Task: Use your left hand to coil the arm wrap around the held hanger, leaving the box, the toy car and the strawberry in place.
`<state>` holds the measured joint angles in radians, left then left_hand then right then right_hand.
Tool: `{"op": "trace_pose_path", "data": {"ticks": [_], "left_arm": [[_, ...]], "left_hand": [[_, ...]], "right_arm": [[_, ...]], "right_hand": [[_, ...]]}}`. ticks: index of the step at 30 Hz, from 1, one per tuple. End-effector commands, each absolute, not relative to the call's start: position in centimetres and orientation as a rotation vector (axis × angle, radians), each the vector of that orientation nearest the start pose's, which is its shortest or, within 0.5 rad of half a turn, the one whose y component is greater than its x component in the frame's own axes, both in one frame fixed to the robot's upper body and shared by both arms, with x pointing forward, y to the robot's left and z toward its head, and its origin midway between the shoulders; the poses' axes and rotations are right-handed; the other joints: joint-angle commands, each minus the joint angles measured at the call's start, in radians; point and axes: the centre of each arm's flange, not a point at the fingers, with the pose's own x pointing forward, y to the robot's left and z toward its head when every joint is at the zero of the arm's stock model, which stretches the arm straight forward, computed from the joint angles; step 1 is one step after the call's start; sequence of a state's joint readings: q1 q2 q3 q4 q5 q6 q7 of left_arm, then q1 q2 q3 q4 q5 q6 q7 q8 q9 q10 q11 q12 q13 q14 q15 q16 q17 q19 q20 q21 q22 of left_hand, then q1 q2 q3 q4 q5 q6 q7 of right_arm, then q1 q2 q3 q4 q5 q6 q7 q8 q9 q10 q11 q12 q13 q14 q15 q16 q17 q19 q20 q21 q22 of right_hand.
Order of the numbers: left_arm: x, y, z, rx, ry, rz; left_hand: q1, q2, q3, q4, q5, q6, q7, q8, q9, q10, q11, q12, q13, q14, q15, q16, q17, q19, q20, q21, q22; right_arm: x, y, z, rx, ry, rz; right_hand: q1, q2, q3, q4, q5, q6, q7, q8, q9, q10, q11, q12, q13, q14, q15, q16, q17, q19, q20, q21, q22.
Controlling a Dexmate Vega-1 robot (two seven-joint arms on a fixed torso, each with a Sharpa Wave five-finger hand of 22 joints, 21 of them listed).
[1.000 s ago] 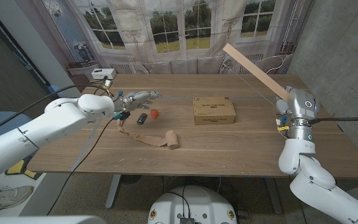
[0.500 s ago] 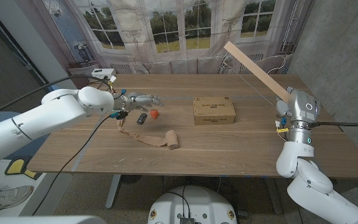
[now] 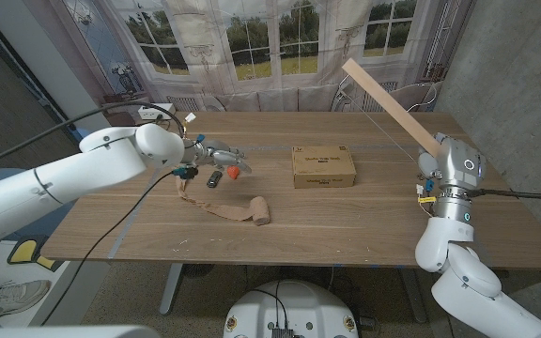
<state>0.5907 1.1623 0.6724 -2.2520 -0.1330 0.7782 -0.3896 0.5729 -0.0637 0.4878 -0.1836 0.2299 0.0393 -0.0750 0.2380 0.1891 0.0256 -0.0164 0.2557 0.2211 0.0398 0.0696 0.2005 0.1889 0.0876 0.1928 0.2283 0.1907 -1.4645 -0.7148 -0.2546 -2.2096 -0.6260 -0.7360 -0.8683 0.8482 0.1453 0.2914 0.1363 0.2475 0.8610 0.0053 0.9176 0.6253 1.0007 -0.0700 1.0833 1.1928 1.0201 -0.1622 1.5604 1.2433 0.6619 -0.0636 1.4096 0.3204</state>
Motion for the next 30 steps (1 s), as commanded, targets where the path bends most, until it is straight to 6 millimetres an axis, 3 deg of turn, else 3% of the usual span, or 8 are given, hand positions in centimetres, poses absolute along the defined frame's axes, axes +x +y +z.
{"op": "trace_pose_path", "data": {"ticks": [1, 5, 15, 30], "left_arm": [[51.7, 19.9, 5.6, 1.424, -0.044, -0.38], [51.6, 19.0, 5.8, 1.465, -0.025, -0.404], [50.3, 16.7, 5.9, 1.61, 0.036, -0.435], [48.4, 13.5, 4.6, 1.832, 0.027, -0.325]], "left_hand": [[0.025, -0.008, 0.007, 0.0, 0.011, 0.004, -0.009, 0.0, 0.001, -0.004, -0.004, 0.006, 0.002, 0.0, -0.005, 0.003, 0.002, 0.003, 0.001, 0.004, 0.003], [0.049, -0.034, -0.004, 0.001, 0.017, 0.003, -0.011, -0.003, 0.001, -0.016, 0.013, 0.0, 0.004, -0.009, -0.004, -0.002, 0.002, -0.002, -0.004, 0.001, 0.002], [0.081, -0.072, -0.024, 0.005, 0.031, 0.01, -0.005, -0.005, 0.002, -0.034, 0.026, -0.007, 0.006, -0.031, 0.005, -0.009, 0.002, -0.007, -0.011, -0.004, 0.002], [0.109, -0.082, -0.033, 0.01, 0.042, 0.019, -0.016, -0.005, 0.004, -0.043, 0.023, -0.01, 0.008, -0.048, 0.007, -0.012, 0.003, -0.013, -0.019, -0.008, 0.003]], "right_arm": [[42.4, -31.9, -6.3, -1.063, -0.64, -1.001], [42.2, -32.0, -6.3, -1.057, -0.644, -1.004], [41.8, -32.5, -6.9, -1.011, -0.664, -1.033], [41.5, -32.7, -7.0, -0.964, -0.711, -1.077]], "right_hand": [[-0.029, 0.032, 0.012, -0.003, -0.003, 0.002, -0.002, 0.005, -0.006, 0.005, -0.002, 0.006, 0.004, 0.009, -0.047, 0.005, 0.002, -0.006, -0.03, 0.022, -0.009], [-0.032, 0.032, 0.015, -0.003, -0.004, 0.001, 0.002, 0.008, -0.006, 0.006, -0.005, 0.0, -0.007, 0.009, -0.047, 0.005, 0.002, -0.009, -0.029, 0.032, -0.018], [-0.037, 0.031, 0.022, -0.005, -0.006, -0.001, 0.0, 0.015, -0.008, 0.005, -0.006, 0.004, -0.004, 0.01, -0.047, 0.005, 0.002, -0.016, -0.031, 0.057, -0.038], [-0.044, 0.029, 0.033, -0.008, -0.01, 0.001, -0.002, 0.025, -0.014, 0.01, -0.006, 0.004, -0.007, 0.012, -0.047, 0.006, 0.002, -0.02, -0.034, 0.091, -0.068]]}}
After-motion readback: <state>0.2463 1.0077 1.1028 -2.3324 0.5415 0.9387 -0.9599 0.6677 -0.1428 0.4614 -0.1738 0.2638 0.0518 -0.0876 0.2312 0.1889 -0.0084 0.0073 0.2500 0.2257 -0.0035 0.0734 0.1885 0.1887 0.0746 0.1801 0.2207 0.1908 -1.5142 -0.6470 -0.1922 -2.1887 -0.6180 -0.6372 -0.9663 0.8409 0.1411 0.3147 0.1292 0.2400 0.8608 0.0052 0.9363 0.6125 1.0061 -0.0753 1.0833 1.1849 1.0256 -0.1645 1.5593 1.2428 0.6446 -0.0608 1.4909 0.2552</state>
